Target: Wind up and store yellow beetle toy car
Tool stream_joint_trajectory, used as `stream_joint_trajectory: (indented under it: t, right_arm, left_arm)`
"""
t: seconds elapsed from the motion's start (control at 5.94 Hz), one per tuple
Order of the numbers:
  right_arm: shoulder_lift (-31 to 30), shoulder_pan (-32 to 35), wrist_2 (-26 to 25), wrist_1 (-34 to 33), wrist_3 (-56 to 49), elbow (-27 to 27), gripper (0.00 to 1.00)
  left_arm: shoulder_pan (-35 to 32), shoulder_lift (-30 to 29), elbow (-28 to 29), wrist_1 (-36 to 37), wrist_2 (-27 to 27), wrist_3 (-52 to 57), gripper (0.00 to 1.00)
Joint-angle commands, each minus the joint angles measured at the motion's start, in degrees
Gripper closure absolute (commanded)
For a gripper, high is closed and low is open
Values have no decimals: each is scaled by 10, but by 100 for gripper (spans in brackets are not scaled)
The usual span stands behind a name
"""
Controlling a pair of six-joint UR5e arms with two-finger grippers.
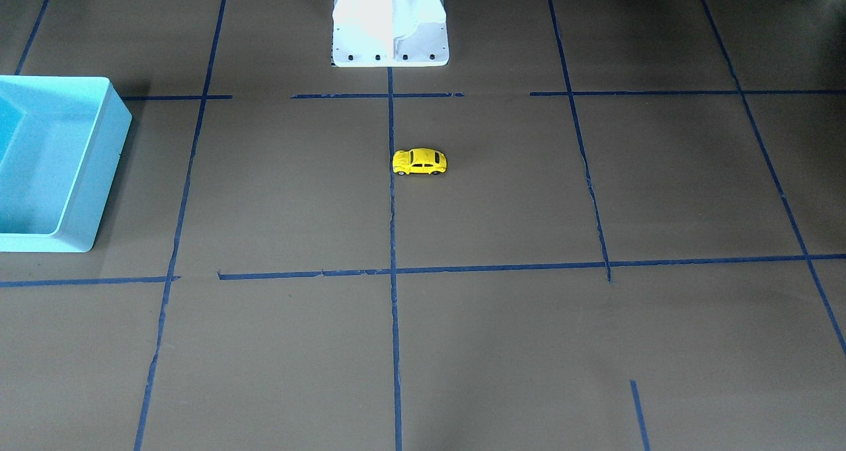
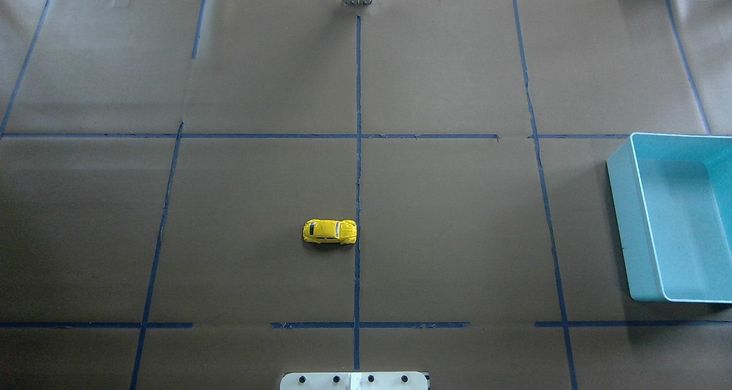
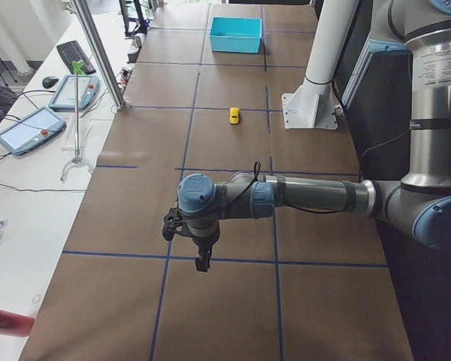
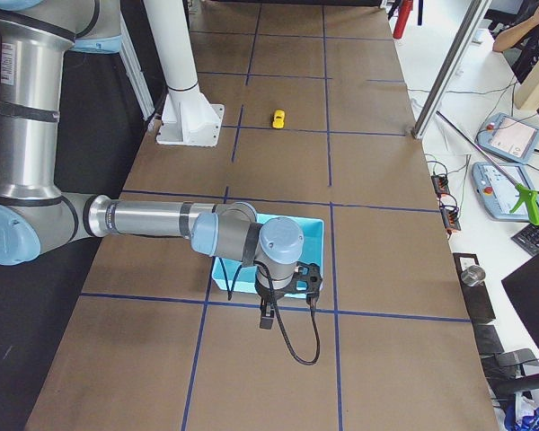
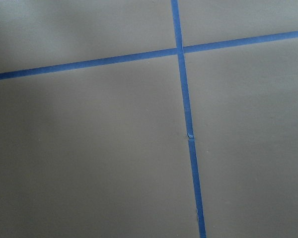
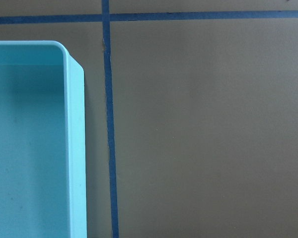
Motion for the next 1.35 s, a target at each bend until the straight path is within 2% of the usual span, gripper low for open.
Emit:
stream_joint_trajectory:
  t: [0.0, 1.18]
  right_arm:
    - [4, 0, -1, 5, -2, 3, 0]
    - [-1, 0, -1, 42, -14, -5, 0]
  left_arm:
    - [-1, 3, -3, -1, 0, 0, 0]
    - [0, 2, -4, 0, 0, -4, 0]
